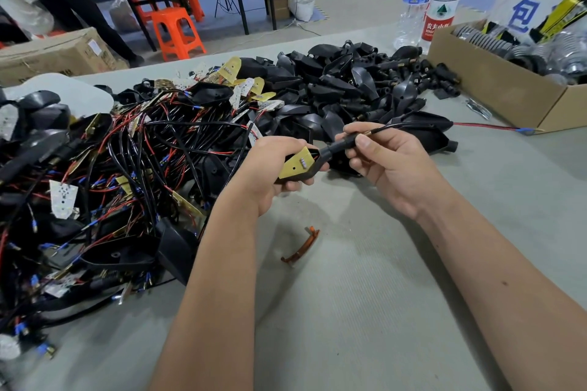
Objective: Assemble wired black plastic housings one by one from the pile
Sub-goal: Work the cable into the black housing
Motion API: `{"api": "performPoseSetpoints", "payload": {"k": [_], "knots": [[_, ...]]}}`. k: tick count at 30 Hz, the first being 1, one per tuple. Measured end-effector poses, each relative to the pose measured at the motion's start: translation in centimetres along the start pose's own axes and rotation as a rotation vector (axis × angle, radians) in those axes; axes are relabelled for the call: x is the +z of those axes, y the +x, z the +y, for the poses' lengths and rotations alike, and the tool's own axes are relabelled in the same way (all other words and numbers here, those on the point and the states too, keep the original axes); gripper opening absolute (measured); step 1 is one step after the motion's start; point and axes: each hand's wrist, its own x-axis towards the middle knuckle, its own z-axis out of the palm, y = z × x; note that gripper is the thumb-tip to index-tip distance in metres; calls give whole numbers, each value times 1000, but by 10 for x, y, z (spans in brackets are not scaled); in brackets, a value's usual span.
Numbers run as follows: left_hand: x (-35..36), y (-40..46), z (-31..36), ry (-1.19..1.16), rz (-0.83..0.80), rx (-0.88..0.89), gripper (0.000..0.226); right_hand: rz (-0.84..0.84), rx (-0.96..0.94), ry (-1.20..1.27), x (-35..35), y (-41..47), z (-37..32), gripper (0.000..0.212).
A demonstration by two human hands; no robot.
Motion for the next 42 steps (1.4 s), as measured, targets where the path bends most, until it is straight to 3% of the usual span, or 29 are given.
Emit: {"api": "performPoseSetpoints", "payload": {"k": [8, 13, 27, 33, 42], "knots": [[-10, 2, -3, -51, -121, 3, 37, -35, 73, 135, 3, -3, -4, 32], [-9, 5, -4, -85, -78, -10, 41, 21, 53, 170, 9, -2, 2, 17], [-7, 4, -3, -129, -103, -55, 37, 141, -56, -93, 6, -2, 3, 19], [-5, 4, -5, -67, -136, -1, 20, 90, -38, -140, 7, -3, 3, 18], [-2, 2, -4, -24, -146, 103, 11, 62, 46, 73, 11, -4, 4, 22]]}}
